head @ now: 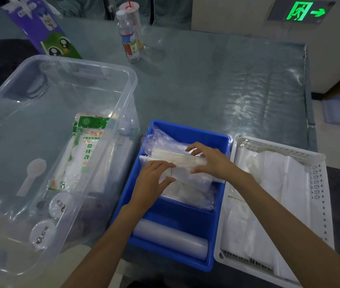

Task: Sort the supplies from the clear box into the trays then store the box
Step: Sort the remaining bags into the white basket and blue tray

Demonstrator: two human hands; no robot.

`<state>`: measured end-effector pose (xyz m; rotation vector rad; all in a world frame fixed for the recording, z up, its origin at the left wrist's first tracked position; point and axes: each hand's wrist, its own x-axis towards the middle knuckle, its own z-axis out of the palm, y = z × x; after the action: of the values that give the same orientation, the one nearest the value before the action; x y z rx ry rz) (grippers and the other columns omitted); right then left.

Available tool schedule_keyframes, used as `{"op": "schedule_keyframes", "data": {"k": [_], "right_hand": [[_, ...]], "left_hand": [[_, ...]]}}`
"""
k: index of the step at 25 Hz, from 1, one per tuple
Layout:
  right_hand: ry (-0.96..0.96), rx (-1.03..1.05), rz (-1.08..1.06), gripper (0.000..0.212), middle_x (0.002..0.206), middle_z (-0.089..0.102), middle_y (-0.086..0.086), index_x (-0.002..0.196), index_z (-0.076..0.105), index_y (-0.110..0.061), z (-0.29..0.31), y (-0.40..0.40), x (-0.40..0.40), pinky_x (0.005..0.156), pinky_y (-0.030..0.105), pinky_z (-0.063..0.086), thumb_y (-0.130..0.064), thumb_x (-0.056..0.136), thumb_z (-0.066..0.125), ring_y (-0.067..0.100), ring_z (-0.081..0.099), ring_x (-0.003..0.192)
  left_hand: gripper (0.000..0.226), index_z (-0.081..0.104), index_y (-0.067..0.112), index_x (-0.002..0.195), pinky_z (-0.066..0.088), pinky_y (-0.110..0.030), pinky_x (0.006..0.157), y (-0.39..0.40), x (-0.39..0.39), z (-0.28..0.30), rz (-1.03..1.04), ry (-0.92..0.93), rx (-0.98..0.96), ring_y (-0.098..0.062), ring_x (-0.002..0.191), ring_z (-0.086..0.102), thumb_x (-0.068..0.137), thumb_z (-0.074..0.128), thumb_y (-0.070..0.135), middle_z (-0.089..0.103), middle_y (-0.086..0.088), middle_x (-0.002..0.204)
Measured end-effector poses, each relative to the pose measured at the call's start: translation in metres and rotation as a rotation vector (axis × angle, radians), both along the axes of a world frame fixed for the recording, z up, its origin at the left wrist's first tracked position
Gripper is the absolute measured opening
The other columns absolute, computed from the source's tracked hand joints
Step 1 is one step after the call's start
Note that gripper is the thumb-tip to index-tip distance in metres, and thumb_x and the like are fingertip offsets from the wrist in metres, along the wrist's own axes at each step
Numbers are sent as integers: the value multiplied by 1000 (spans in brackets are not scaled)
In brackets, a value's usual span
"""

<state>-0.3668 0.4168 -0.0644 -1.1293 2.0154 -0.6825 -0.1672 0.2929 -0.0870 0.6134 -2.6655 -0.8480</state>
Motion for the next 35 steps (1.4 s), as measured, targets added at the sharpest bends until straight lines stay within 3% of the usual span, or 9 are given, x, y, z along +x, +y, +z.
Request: {"op": "schedule_keyframes", "data": {"k": [4, 7, 10, 12, 19, 24, 28, 31, 35], "right_hand": [[287, 108, 73, 73, 134, 53, -8, 132, 42, -34, 5, -6, 20, 94, 36, 44, -52, 69, 76, 16, 50, 120], [437, 75, 30, 58, 129, 56, -2, 127, 46, -27, -6, -11, 33, 92, 34, 45, -43, 78, 72, 18, 53, 115], [372, 26, -45, 36, 113, 65, -2, 113, 56, -26, -7, -14, 27, 79, 30, 44, -35, 81, 71, 18, 60, 102], [323, 53, -77, 34, 109, 68, -2, 108, 62, -25, -2, -15, 20, 75, 31, 43, -31, 77, 75, 20, 62, 100], [116, 20, -192, 41, 102, 70, -1, 100, 69, -19, 15, -1, -13, 87, 31, 50, -23, 63, 86, 14, 65, 100], [181, -39, -280, 35, 98, 72, 0, 98, 70, -21, 25, 6, -23, 84, 33, 51, -24, 66, 83, 15, 66, 92], [173, -52, -321, 33, 98, 72, 0, 97, 71, -22, 19, 10, -25, 84, 34, 52, -25, 67, 82, 15, 66, 93], [171, -67, -336, 32, 98, 72, -1, 96, 71, -22, 19, 10, -23, 81, 29, 49, -24, 67, 82, 13, 66, 93], [162, -75, -352, 31, 97, 72, -3, 96, 70, -23, 18, 12, -21, 81, 29, 49, -25, 66, 81, 11, 65, 92]], "left_hand": [[39, 57, 27, 126, 41, -23, 100, -2, -6, -3, -14, -70, 47, -5, 117, 48, 88, 65, 28, 59, 11, 124], [44, 53, 28, 131, 37, -18, 101, -1, -1, 0, -26, -78, 107, -2, 119, 47, 89, 64, 26, 56, 12, 128], [39, 54, 28, 128, 35, -14, 102, 2, 9, 3, -52, -27, 120, 2, 121, 46, 90, 63, 26, 55, 15, 128], [32, 58, 28, 123, 34, -11, 100, 4, 16, 6, -20, 31, 116, 4, 118, 46, 91, 61, 25, 57, 17, 123], [15, 68, 16, 102, 47, -16, 85, 9, 19, 18, 28, 182, 48, -6, 97, 58, 89, 64, 20, 64, 8, 100], [28, 62, 25, 116, 49, -27, 86, 21, 8, -8, -64, -112, 126, -4, 104, 55, 89, 63, 35, 63, 12, 112], [57, 51, 27, 130, 43, -36, 98, 20, -11, -38, -162, -405, 133, -17, 118, 50, 81, 65, 51, 54, 5, 130], [67, 48, 29, 130, 39, -42, 100, 15, -24, -49, -182, -506, 49, -25, 117, 48, 74, 64, 62, 50, 2, 129], [68, 52, 22, 123, 40, -40, 95, 11, -31, -47, -215, -603, 29, -25, 112, 49, 73, 62, 67, 54, -1, 124]]}}
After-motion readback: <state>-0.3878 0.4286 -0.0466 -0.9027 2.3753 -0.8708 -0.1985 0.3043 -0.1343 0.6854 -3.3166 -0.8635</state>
